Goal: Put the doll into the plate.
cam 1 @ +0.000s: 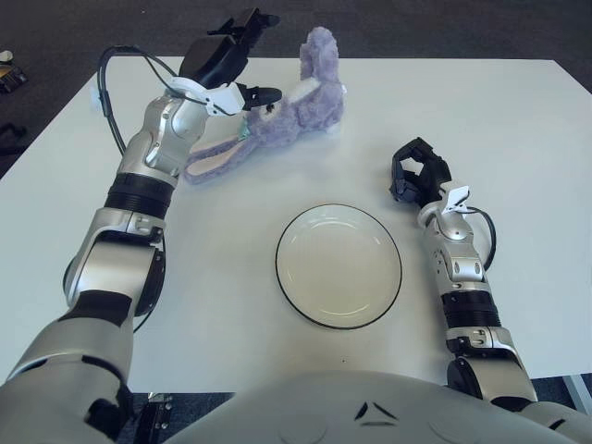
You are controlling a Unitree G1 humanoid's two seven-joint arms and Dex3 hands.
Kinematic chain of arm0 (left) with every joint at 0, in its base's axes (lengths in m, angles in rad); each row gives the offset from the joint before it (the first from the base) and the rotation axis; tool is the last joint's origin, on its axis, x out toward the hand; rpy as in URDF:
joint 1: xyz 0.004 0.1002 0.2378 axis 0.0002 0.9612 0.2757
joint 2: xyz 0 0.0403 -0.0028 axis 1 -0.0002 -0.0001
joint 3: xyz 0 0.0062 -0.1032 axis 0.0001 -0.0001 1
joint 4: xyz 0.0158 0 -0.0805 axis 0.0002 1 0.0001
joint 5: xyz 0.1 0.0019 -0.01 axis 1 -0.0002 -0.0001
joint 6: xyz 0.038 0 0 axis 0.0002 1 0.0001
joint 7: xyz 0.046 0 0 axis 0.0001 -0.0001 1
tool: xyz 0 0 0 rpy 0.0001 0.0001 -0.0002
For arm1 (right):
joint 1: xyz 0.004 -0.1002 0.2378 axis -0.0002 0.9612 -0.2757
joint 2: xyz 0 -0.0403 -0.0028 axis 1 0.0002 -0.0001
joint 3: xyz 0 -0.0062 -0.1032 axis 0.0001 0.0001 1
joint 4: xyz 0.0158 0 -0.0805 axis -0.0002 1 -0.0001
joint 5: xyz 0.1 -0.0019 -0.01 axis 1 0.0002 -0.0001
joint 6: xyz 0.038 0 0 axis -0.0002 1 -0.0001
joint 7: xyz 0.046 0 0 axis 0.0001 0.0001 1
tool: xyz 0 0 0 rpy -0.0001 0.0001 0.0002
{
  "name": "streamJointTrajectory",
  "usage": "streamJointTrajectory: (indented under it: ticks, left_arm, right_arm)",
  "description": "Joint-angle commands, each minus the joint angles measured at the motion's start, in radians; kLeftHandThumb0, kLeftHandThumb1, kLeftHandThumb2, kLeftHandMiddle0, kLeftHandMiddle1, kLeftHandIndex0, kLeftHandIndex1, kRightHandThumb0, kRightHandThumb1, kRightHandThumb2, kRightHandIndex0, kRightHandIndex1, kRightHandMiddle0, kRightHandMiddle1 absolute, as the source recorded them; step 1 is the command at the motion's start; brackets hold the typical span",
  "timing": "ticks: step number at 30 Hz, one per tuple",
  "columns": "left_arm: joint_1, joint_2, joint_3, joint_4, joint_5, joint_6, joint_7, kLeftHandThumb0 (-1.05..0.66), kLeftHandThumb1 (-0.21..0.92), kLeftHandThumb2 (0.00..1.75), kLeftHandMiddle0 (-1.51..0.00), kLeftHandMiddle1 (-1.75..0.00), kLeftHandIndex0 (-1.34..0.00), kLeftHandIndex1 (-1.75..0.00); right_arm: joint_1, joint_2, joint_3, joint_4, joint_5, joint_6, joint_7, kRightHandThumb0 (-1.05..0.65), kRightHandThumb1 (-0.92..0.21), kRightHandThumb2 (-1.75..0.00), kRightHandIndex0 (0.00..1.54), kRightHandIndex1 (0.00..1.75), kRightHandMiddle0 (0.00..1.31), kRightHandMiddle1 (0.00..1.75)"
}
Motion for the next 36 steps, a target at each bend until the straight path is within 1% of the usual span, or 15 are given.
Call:
streamJointTrajectory:
  ticks: [1,4,7,11,16,21,29,33,36]
  left_arm:
    - [-0.055,0.001,-0.021,0.083,-0.022,-0.011,-0.041,-0.94,0.92,0.40,-0.12,-0.86,0.00,-0.85]
    - [-0.089,-0.007,-0.034,0.142,-0.047,-0.022,-0.081,-0.93,0.92,0.36,-0.08,-0.76,0.00,-0.87]
    - [-0.124,-0.014,-0.050,0.199,-0.056,-0.033,-0.118,-0.93,0.92,0.36,-0.05,-0.70,0.00,-0.86]
    - [-0.211,-0.036,-0.091,0.336,-0.044,-0.023,-0.179,-0.94,0.92,0.41,-0.01,-0.62,0.00,-0.84]
    - [-0.269,-0.041,-0.127,0.419,-0.033,-0.014,-0.235,-0.95,0.92,0.45,-0.01,-0.57,0.00,-0.81]
    - [-0.296,-0.043,-0.147,0.460,-0.031,-0.006,-0.258,-0.98,0.92,0.50,-0.02,-0.55,0.00,-0.79]
    - [-0.333,-0.057,-0.190,0.532,-0.004,0.007,-0.237,-1.01,0.92,0.57,-0.07,-0.58,0.00,-0.78]
    - [-0.342,-0.064,-0.193,0.554,-0.008,0.013,-0.234,-1.00,0.92,0.57,-0.09,-0.61,0.00,-0.82]
    - [-0.341,-0.066,-0.194,0.559,-0.011,0.009,-0.226,-1.00,0.92,0.57,-0.08,-0.66,0.00,-0.84]
  right_arm:
    - [0.080,-0.008,0.016,0.087,-0.016,0.080,0.012,-0.44,-0.48,-1.12,1.25,1.75,0.49,1.75]
    - [0.080,-0.011,0.018,0.089,-0.018,0.079,0.014,-0.44,-0.48,-1.12,1.25,1.75,0.49,1.75]
    - [0.079,-0.014,0.020,0.092,-0.019,0.080,0.015,-0.43,-0.48,-1.12,1.25,1.75,0.49,1.75]
    - [0.080,-0.013,0.021,0.097,-0.018,0.073,0.014,-0.43,-0.48,-1.11,1.25,1.75,0.49,1.75]
    - [0.083,-0.015,0.025,0.099,-0.021,0.066,0.011,-0.43,-0.48,-1.11,1.25,1.75,0.49,1.75]
    - [0.087,-0.017,0.033,0.093,-0.029,0.069,0.010,-0.43,-0.48,-1.11,1.25,1.75,0.49,1.75]
    - [0.090,-0.021,0.036,0.088,-0.030,0.075,0.006,-0.43,-0.48,-1.12,1.25,1.75,0.49,1.75]
    - [0.091,-0.018,0.031,0.093,-0.029,0.058,-0.003,-0.44,-0.48,-1.12,1.25,1.75,0.49,1.75]
    - [0.097,-0.017,0.026,0.098,-0.025,0.026,-0.009,-0.44,-0.48,-1.12,1.26,1.75,0.49,1.75]
